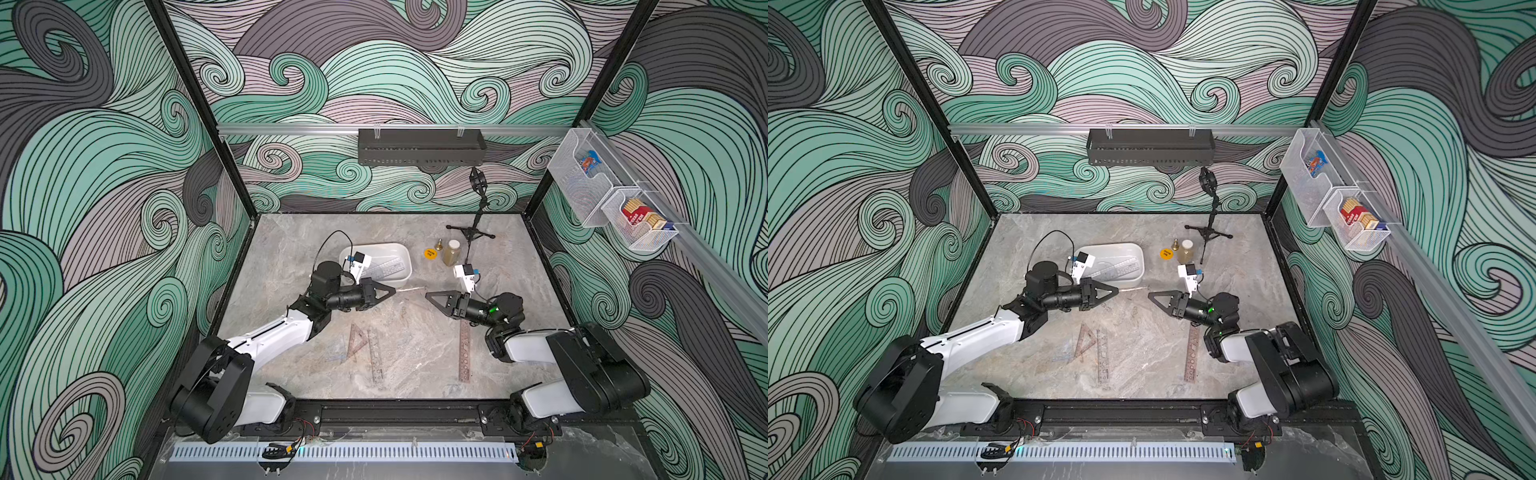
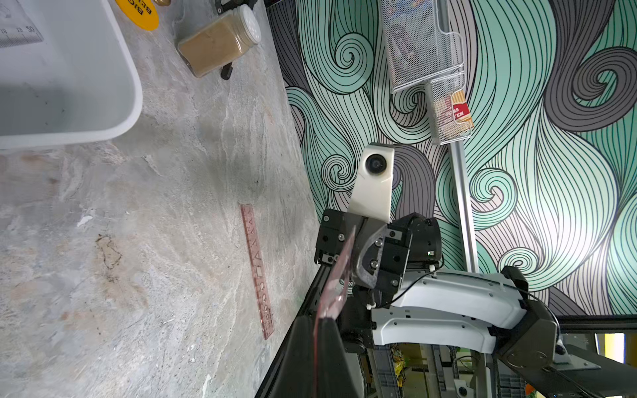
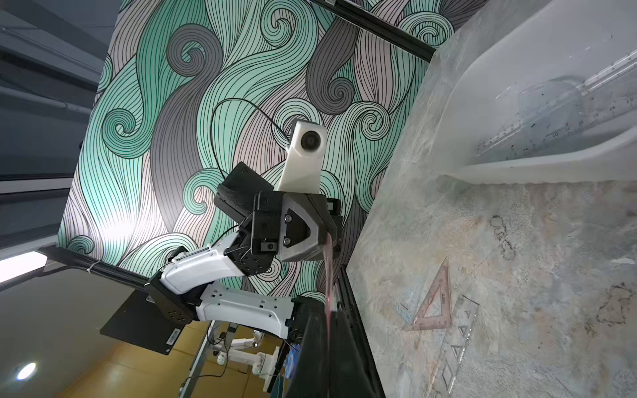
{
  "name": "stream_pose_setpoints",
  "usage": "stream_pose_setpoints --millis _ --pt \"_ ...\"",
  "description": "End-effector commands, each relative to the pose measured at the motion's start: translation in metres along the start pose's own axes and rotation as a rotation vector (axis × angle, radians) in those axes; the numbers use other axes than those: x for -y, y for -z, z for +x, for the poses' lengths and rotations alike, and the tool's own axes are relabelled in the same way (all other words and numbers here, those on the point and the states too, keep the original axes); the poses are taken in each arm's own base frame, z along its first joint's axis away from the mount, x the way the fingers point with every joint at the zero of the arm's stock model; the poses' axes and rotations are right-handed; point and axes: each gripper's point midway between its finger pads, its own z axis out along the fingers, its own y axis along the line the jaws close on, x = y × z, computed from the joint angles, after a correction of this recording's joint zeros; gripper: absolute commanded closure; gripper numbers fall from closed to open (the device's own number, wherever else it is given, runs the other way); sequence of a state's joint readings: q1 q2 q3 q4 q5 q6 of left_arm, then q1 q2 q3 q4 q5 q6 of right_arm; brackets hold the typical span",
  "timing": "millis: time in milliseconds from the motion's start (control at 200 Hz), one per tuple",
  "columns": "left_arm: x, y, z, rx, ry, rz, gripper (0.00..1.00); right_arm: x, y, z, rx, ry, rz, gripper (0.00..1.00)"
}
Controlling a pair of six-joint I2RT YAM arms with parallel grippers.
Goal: Put the scattered rulers into the storage box
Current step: Pick up the ruler from the center of the board, then place the ruler in the storage box.
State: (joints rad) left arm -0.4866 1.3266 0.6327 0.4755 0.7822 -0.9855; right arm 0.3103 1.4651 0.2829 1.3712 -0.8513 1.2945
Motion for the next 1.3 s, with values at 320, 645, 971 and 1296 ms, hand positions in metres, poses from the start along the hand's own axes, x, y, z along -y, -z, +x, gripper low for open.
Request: stream_pose_setpoints --millis 320,645,971,1296 --pt "-0.04 0.043 -0.038 0.093 -0.155 -0.285 0.27 0.06 -0.048 -0.066 -0.04 0.202 0.335 1.0" --pt "-0.083 0.067 -0.05 0.118 -0.193 -0.529 0.25 0.134 -0.15 -0.109 -0.147 0.342 0.505 1.0" --pt "-0.098 0.065 -0.047 0.085 -0.169 -0.566 0.25 0.169 -0.186 -0.088 -0.246 0.334 0.517 1.0" --pt "-0.1 0.065 -0.047 0.082 -0.167 -0.57 0.25 0.185 -0.193 -0.081 -0.295 0.329 0.538 0.88"
